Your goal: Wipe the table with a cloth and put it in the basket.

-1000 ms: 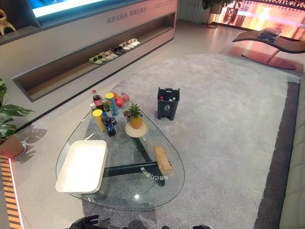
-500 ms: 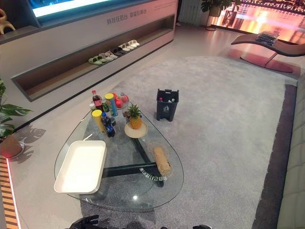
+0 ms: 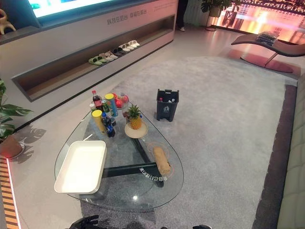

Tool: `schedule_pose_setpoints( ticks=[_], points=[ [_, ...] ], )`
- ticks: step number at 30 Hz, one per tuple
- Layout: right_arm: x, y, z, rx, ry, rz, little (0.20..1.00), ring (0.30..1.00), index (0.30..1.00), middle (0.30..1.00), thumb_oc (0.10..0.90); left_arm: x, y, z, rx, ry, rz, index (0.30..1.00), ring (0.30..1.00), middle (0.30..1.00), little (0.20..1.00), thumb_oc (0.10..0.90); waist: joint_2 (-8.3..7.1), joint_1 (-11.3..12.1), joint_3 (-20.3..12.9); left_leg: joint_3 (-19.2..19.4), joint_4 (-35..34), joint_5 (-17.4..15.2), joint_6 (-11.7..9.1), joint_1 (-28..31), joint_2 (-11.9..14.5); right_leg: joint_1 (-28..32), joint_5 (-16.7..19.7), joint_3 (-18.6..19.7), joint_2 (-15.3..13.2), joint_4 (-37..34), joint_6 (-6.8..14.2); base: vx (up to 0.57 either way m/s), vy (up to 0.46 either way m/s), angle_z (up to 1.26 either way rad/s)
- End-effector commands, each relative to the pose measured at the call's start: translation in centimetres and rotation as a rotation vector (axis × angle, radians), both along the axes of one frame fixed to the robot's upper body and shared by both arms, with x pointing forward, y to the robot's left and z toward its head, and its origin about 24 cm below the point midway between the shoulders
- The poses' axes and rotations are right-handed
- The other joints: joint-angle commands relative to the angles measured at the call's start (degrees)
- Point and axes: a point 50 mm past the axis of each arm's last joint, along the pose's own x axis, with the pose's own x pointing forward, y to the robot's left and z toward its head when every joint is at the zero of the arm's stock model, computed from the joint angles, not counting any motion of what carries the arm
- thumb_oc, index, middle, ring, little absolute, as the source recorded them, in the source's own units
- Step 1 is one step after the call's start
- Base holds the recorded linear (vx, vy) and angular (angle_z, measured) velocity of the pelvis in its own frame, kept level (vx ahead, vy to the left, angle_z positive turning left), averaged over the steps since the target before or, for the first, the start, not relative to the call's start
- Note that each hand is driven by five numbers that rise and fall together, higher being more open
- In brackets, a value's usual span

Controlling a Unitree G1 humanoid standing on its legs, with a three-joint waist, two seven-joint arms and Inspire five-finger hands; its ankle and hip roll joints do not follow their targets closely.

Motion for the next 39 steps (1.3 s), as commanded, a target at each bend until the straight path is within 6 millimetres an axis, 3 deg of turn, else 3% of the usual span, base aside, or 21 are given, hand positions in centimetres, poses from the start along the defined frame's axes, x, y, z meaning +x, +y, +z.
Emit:
schedule_pose_setpoints(
  ticks=[1, 7, 12, 17, 21, 27, 33, 39],
  points=[
    [4.1, -1.8, 1.8, -0.084, -0.112, -0.006, 0.900, 0.900, 0.900, 0.900, 0.800, 5.5, 0.1, 1.9, 0.026, -0.183, 0.023, 0.900, 0.900, 0.900, 0.900, 0.800, 0.18, -0.6, 6.4, -1.2, -0.1, -1.2, -0.8, -4.2, -1.0, -3.9, -1.1, -2.9, -0.3, 2.1, 1.4, -0.16, -0.013, -0.07],
    [8.5, -1.1, 3.5, -0.099, -0.255, 0.002, 0.900, 0.900, 0.900, 0.900, 0.800, 10.3, 0.3, 4.4, 0.042, -0.370, 0.071, 0.900, 0.900, 0.900, 0.900, 0.800, 0.77, -1.1, 14.1, -2.2, -0.1, 1.6, -0.3, -13.7, -2.1, -14.1, 0.9, -0.9, 1.0, 3.6, 0.8, -0.16, -0.016, -0.06],
    [10.6, -1.5, 4.8, -0.127, -0.330, -0.009, 0.900, 0.900, 0.900, 0.900, 0.800, 12.2, 1.1, 5.9, 0.036, -0.464, 0.122, 0.900, 0.900, 0.900, 0.900, 0.800, 1.18, -0.8, 18.5, -2.8, -0.1, 3.4, -0.6, -19.0, -2.5, -20.8, 1.3, -1.4, 1.2, 6.4, 0.5, -0.10, 0.026, 0.01],
    [13.7, -2.6, 7.2, -0.150, -0.443, -0.044, 0.900, 0.900, 0.900, 0.900, 0.800, 15.1, 1.9, 8.2, 0.030, -0.569, 0.174, 0.900, 0.900, 0.900, 0.900, 0.800, 0.94, 0.0, 23.3, -2.7, 8.6, 4.5, -1.7, -30.4, -3.1, -30.9, 0.1, -3.4, 0.5, 15.3, -0.2, -0.13, -0.005, 0.00],
    [15.1, -2.8, 8.5, -0.155, -0.507, -0.057, 0.900, 0.900, 0.900, 0.900, 0.800, 16.1, 1.9, 9.2, 0.029, -0.601, 0.162, 0.900, 0.900, 0.900, 0.900, 0.800, 1.21, 0.0, 23.3, -2.8, 15.3, 3.6, -1.6, -38.4, -3.7, -38.6, -1.3, -3.5, 1.0, 21.2, -1.0, -0.07, -0.049, 0.05],
    [15.9, -3.1, 9.4, -0.182, -0.592, -0.083, 0.900, 0.900, 0.900, 0.900, 0.800, 15.8, 1.8, 8.9, 0.027, -0.587, 0.140, 0.900, 0.900, 0.900, 0.900, 0.800, 1.36, 0.2, 23.3, -4.2, 30.1, -2.5, -0.2, -46.7, -4.3, -46.6, -5.5, -3.1, 0.7, 33.0, -2.3, -0.04, -0.051, 0.24],
    [17.9, -4.3, 12.0, -0.218, -0.730, -0.103, 0.900, 0.900, 0.900, 0.900, 0.800, 16.1, 2.4, 9.4, 0.036, -0.588, 0.144, 0.900, 0.900, 0.900, 0.900, 0.800, 1.26, 0.4, 23.3, -4.3, 35.1, -4.9, 0.4, -50.8, -3.4, -50.7, -6.7, -2.6, 0.8, 37.3, -3.3, -0.01, -0.040, 0.04],
    [18.7, -4.7, 13.3, -0.236, -0.822, -0.140, 0.900, 0.900, 0.900, 0.900, 0.800, 16.2, 2.9, 9.7, 0.037, -0.604, 0.166, 0.900, 0.900, 0.900, 0.900, 0.800, 1.21, 0.5, 23.3, -4.1, 36.1, -5.5, 0.4, -51.8, -2.9, -51.8, -7.5, -2.9, 0.9, 39.2, -3.7, 0.01, -0.009, -0.06]
  ],
)
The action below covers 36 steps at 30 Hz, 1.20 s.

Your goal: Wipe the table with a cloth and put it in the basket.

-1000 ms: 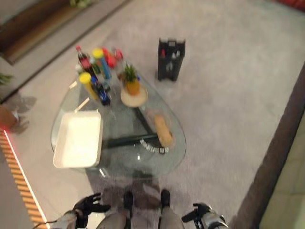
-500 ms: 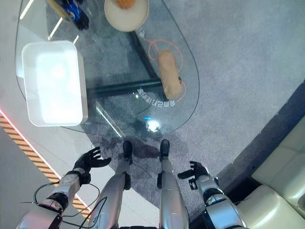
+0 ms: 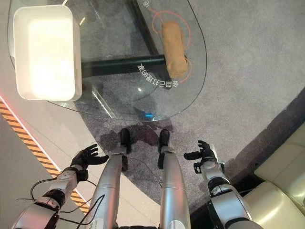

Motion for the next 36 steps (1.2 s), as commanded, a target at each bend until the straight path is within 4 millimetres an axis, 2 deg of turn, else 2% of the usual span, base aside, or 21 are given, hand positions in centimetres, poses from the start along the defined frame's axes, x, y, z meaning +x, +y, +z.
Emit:
schedule_pose_setpoints(
  ticks=[1, 6, 8, 9, 12, 13, 14, 18, 21, 22, 23, 24, 30, 36],
  points=[
    [-1.6, -3.3, 0.4, -0.052, -0.045, -0.110, 0.900, 0.900, 0.900, 0.900, 0.800, -1.6, 2.1, -0.5, 0.004, 0.012, 0.080, 0.900, 0.900, 0.900, 0.900, 0.800, 0.94, 0.3, -0.8, 0.6, 4.8, -4.3, 1.7, -0.4, -2.6, 1.3, -0.9, -2.5, 1.8, 1.1, -1.3, 0.02, -0.019, -0.04],
    [-0.9, -4.3, 2.2, -0.054, -0.170, -0.193, 0.900, 0.900, 0.900, 0.900, 0.800, -1.5, 2.6, -0.2, 0.009, 0.012, 0.083, 0.900, 0.900, 0.900, 0.900, 0.800, 0.77, 0.6, -0.8, 0.6, 4.7, -4.2, 1.6, -0.4, -2.5, 1.4, -0.8, -2.9, 1.7, 1.0, -1.4, 0.01, -0.010, -0.01],
    [0.2, -5.2, 4.8, -0.070, -0.307, -0.276, 0.900, 0.900, 0.900, 0.900, 0.800, -1.9, 2.7, -0.4, 0.010, 0.015, 0.087, 0.900, 0.900, 0.900, 0.900, 0.800, 0.76, 0.5, -0.8, 0.4, 4.8, -4.1, 1.4, -0.7, -2.5, 1.3, -0.4, -2.9, 1.8, 0.7, -1.5, 0.00, 0.000, 0.00],
    [0.4, -5.3, 5.2, -0.073, -0.326, -0.284, 0.900, 0.900, 0.900, 0.900, 0.800, -1.9, 2.7, -0.5, 0.009, 0.015, 0.087, 0.900, 0.900, 0.900, 0.900, 0.800, 0.77, 0.5, -0.8, 0.4, 4.8, -4.1, 1.4, -0.8, -2.5, 1.2, -0.4, -2.8, 1.9, 0.7, -1.5, 0.00, 0.000, 0.00],
    [1.6, -5.7, 8.2, -0.061, -0.475, -0.348, 0.900, 0.900, 0.900, 0.900, 0.800, -2.3, 2.6, -0.8, 0.011, 0.018, 0.088, 0.900, 0.900, 0.900, 0.900, 0.800, 0.79, 0.6, -0.8, 0.3, 4.7, -4.2, 1.4, -0.8, -2.5, 1.1, -0.3, -2.9, 2.0, 0.6, -1.6, 0.01, -0.002, 0.01],
    [2.4, -5.7, 10.2, -0.053, -0.566, -0.366, 0.900, 0.900, 0.900, 0.900, 0.800, -2.3, 2.5, -0.9, 0.015, 0.018, 0.090, 0.900, 0.900, 0.900, 0.900, 0.800, 0.74, 0.6, -0.8, 0.4, 4.5, -4.2, 1.4, -0.8, -2.5, 1.1, -0.3, -3.0, 1.9, 0.3, -1.6, 0.00, 0.000, 0.00],
    [2.5, -5.7, 10.7, -0.049, -0.581, -0.368, 0.900, 0.900, 0.900, 0.900, 0.800, -2.3, 2.5, -0.9, 0.015, 0.018, 0.090, 0.900, 0.900, 0.900, 0.900, 0.800, 0.72, 0.7, -0.8, 0.5, 4.4, -4.2, 1.4, -0.9, -2.4, 1.1, -0.2, -3.1, 1.9, 0.2, -1.7, 0.00, 0.000, 0.00],
    [4.3, -5.2, 15.7, -0.008, -0.783, -0.384, 0.900, 0.900, 0.900, 0.900, 0.800, -2.4, 2.2, -1.1, 0.013, 0.014, 0.091, 0.900, 0.900, 0.900, 0.900, 0.800, 0.89, 0.9, -0.8, 0.4, 3.7, -3.9, 1.3, -1.0, -2.6, 0.9, -0.1, -3.6, 1.8, -0.2, -1.9, 0.00, 0.000, 0.00],
    [5.4, -3.5, 19.7, 0.020, -0.932, -0.349, 0.900, 0.900, 0.900, 0.900, 0.800, -2.3, 1.8, -1.1, 0.002, 0.008, 0.092, 0.900, 0.900, 0.900, 0.900, 0.800, 1.37, 0.9, -0.8, 0.5, 3.0, -3.6, 1.2, -0.9, -2.7, 0.8, -0.2, -3.7, 1.7, -0.5, -1.9, -0.02, 0.048, 0.00],
    [6.0, -2.0, 22.1, 0.031, -1.013, -0.303, 0.900, 0.900, 0.900, 0.900, 0.800, -2.2, 1.5, -1.2, -0.004, 0.006, 0.093, 0.900, 0.900, 0.900, 0.900, 0.800, 1.58, 0.9, -0.8, 0.5, 2.6, -3.4, 1.1, -0.9, -2.7, 0.7, -0.2, -3.7, 1.7, -1.0, -1.9, -0.03, 0.063, -0.01],
    [6.2, -1.4, 23.0, 0.033, -1.042, -0.284, 0.900, 0.900, 0.900, 0.900, 0.800, -2.2, 1.4, -1.2, -0.007, 0.005, 0.094, 0.900, 0.900, 0.900, 0.900, 0.800, 1.65, 0.9, -0.8, 0.6, 2.4, -3.3, 1.0, -1.0, -2.7, 0.7, -0.1, -3.7, 1.8, -1.2, -1.9, -0.03, 0.074, -0.02],
    [6.6, 0.0, 25.2, 0.040, -1.105, -0.237, 0.900, 0.900, 0.900, 0.900, 0.800, -2.2, 1.1, -1.3, -0.010, 0.006, 0.092, 0.900, 0.900, 0.900, 0.900, 0.800, 1.77, 1.0, -0.8, 0.6, 1.8, -3.1, 0.9, -0.6, -2.8, 1.0, -0.1, -3.8, 1.8, -1.9, -1.9, -0.02, 0.051, -0.02],
    [6.9, 4.2, 29.8, 0.041, -1.237, -0.089, 0.900, 0.900, 0.900, 0.900, 0.800, -2.1, 0.1, -1.6, -0.021, 0.002, 0.082, 0.900, 0.900, 0.900, 0.900, 0.800, 1.91, 1.6, -0.8, 1.0, -0.2, -2.6, 0.6, 0.7, -3.2, 2.3, -0.5, -4.3, 2.0, -3.7, -2.1, -0.01, 0.045, -0.01],
    [6.7, 7.7, 31.6, 0.050, -1.273, 0.017, 0.900, 0.900, 0.900, 0.900, 0.800, -2.0, -0.9, -1.7, -0.035, -0.011, 0.065, 0.900, 0.900, 0.900, 0.900, 0.800, 1.96, 2.3, -0.8, 1.4, -2.9, -1.7, 0.5, 2.2, -3.5, 3.8, -0.4, -5.1, 1.8, -5.8, -2.2, 0.00, 0.022, 0.02]
  ],
)
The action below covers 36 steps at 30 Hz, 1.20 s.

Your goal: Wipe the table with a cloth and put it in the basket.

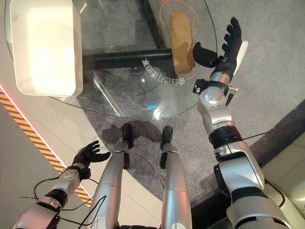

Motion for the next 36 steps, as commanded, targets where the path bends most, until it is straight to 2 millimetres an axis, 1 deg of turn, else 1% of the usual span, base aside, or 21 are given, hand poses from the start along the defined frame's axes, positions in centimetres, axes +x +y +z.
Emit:
schedule_pose_setpoints(
  ticks=[1, 5, 8, 13, 15, 21, 29, 36],
  points=[
    [-1.6, 1.3, 4.3, -0.079, -0.187, 0.013, 0.900, 0.900, 0.900, 0.900, 0.800, -2.5, 0.4, -2.0, -0.010, 0.049, 0.053, 0.900, 0.900, 0.900, 0.900, 0.800, 1.56, -1.0, -1.1, 1.1, -0.2, -2.2, 1.1, 2.6, -3.6, 4.6, -1.9, -4.7, 1.3, -3.7, -0.4, 0.01, 0.031, 0.01],
    [-1.6, 2.8, 3.8, -0.104, -0.150, 0.040, 0.900, 0.900, 0.900, 0.900, 0.800, -2.5, 0.1, -2.1, -0.016, 0.051, 0.049, 0.900, 0.900, 0.900, 0.900, 0.800, 1.98, -0.7, -1.1, 1.4, -1.1, -1.8, 1.2, 3.2, -3.7, 5.0, -2.0, -5.1, 0.9, -4.2, -0.6, 0.00, 0.006, 0.01],
    [-1.4, 3.6, 3.2, -0.125, -0.107, 0.040, 0.900, 0.900, 0.900, 0.900, 0.800, -2.6, -0.1, -2.2, -0.021, 0.055, 0.040, 0.900, 0.900, 0.900, 0.900, 0.800, 2.42, -0.4, -1.1, 1.6, -1.4, -1.6, 1.1, 3.6, -3.8, 5.4, -2.2, -5.2, 0.6, -4.3, -0.6, 0.01, 0.023, 0.04],
    [-0.6, 4.0, 1.8, -0.155, -0.016, 0.031, 0.900, 0.900, 0.900, 0.900, 0.800, -2.8, -0.4, -2.4, -0.023, 0.061, 0.023, 0.900, 0.900, 0.900, 0.900, 0.800, 2.94, 0.0, -1.1, 1.9, -1.9, -1.3, 1.1, 4.1, -3.9, 5.7, -2.1, -5.4, 0.3, -4.4, -0.7, 0.00, 0.000, 0.00],
    [-0.2, 4.2, 1.4, -0.182, 0.030, 0.003, 0.900, 0.900, 0.900, 0.900, 0.800, -2.8, -0.7, -2.5, -0.025, 0.063, 0.017, 0.900, 0.900, 0.900, 0.900, 0.800, 3.22, 0.3, -1.1, 2.1, -2.0, -1.2, 1.1, 4.3, -3.8, 5.8, -2.1, -5.5, 0.2, -4.4, -0.8, 0.00, 0.000, 0.00],
    [0.6, 3.7, 0.7, -0.208, 0.107, -0.070, 0.900, 0.900, 0.900, 0.900, 0.800, -2.9, -1.1, -2.6, -0.026, 0.073, -0.001, 0.900, 0.900, 0.900, 0.900, 0.800, 3.79, 0.8, -1.1, 2.3, -2.1, -1.1, 1.2, 4.4, -3.8, 5.7, -2.0, -5.7, 0.0, -4.2, -0.9, 0.01, 0.005, 0.02],
    [1.4, 2.7, 0.8, -0.267, 0.201, -0.219, 0.900, 0.900, 0.900, 0.900, 0.800, -2.8, -1.9, -2.8, -0.031, 0.076, -0.023, 0.900, 0.900, 0.900, 0.900, 0.800, 4.72, 1.7, -1.1, 2.5, -2.4, -0.9, 1.2, 4.7, -4.0, 5.7, -2.1, -5.9, -0.2, -3.9, -0.9, 0.00, 0.000, 0.00],
    [1.8, 2.0, 0.5, -0.280, 0.252, -0.259, 0.900, 0.900, 0.900, 0.900, 0.800, -2.9, -2.2, -2.9, -0.032, 0.081, -0.034, 0.900, 0.900, 0.900, 0.900, 0.800, 5.19, 2.1, -1.1, 2.4, -2.5, -0.8, 1.2, 4.6, -4.2, 5.4, -2.0, -6.1, -0.3, -3.6, -0.9, 0.00, 0.000, 0.00]
  ],
)
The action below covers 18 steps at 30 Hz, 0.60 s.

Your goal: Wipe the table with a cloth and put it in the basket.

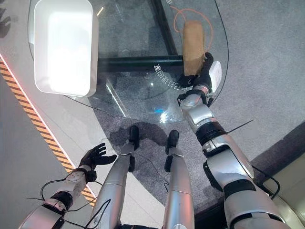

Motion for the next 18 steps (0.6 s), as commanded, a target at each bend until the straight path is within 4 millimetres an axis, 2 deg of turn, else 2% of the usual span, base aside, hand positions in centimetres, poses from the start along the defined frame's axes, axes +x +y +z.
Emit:
schedule_pose_setpoints(
  ticks=[1, 15, 16, 17, 18],
  points=[
    [0.05, 0.09, 5.24, -0.096, -0.165, -0.030, 0.900, 0.900, 0.900, 0.900, 0.800, -2.37, -0.55, -2.01, -0.015, 0.062, 0.011, 0.900, 0.900, 0.900, 0.900, 0.800, 3.14, -0.6, -1.1, 2.4, 2.0, -3.1, 1.4, 0.1, -3.3, 2.3, -1.8, -5.2, 1.4, -2.7, -0.7, 0.00, 0.000, 0.00],
    [0.31, 0.22, 5.29, -0.186, -0.137, -0.033, 0.900, 0.900, 0.900, 0.900, 0.800, -2.17, -1.01, -1.94, -0.019, 0.064, -0.009, 0.900, 0.900, 0.900, 0.900, 0.800, 3.99, -0.3, -1.1, 2.4, 1.9, -2.9, 1.4, -0.2, -3.5, 1.4, -1.4, -5.3, 1.1, -2.5, -0.5, 0.00, 0.000, 0.00],
    [0.35, 0.09, 5.56, -0.203, -0.133, -0.038, 0.820, 0.832, 0.832, 0.832, 0.720, -2.13, -1.04, -1.90, -0.020, 0.064, -0.011, 0.900, 0.900, 0.900, 0.900, 0.800, 4.10, -0.2, -1.1, 2.4, 1.8, -2.8, 1.5, -0.2, -3.6, 1.4, -1.4, -5.3, 1.1, -2.6, -0.5, 0.00, 0.000, 0.00],
    [0.37, 0.07, 5.62, -0.206, -0.131, -0.039, 0.793, 0.808, 0.808, 0.808, 0.693, -2.13, -1.04, -1.90, -0.020, 0.064, -0.012, 0.900, 0.900, 0.900, 0.900, 0.800, 4.13, -0.2, -1.1, 2.3, 1.9, -2.8, 1.5, -0.2, -3.6, 1.4, -1.4, -5.3, 1.1, -2.6, -0.5, 0.00, 0.000, 0.00],
    [0.40, 0.01, 5.69, -0.214, -0.126, -0.043, 0.669, 0.702, 0.702, 0.702, 0.569, -2.15, -1.07, -1.93, -0.021, 0.065, -0.014, 0.900, 0.900, 0.900, 0.900, 0.800, 4.19, -0.1, -1.1, 2.3, 1.9, -2.8, 1.5, -0.2, -3.6, 1.3, -1.4, -5.3, 1.0, -2.4, -0.4, 0.00, 0.000, 0.00]
  ],
)
